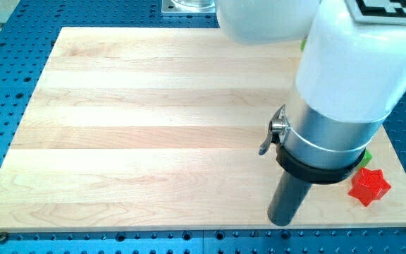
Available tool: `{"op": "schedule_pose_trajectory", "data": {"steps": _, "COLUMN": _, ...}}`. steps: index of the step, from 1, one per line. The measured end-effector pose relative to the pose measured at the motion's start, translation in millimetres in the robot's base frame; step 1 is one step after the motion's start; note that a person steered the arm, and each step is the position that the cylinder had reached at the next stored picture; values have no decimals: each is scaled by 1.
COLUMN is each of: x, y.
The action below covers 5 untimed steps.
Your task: Separate the cube from the vertical line
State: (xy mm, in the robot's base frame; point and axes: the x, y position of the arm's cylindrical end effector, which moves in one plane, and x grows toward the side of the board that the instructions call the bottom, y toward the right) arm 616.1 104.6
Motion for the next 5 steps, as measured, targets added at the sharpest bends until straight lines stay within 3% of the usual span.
{"op": "schedule_pose_trajectory", "data": {"steps": 1, "x": 2, "y": 3}}
{"op": "schedule_pose_trajectory", "data": {"steps": 2, "x": 3, "y": 72}}
{"op": "schedule_pose_trajectory", "data": {"steps": 4, "x": 2, "y": 138}}
{"op": "schedule_pose_trajectory", "data": {"steps": 5, "x": -27, "y": 157}}
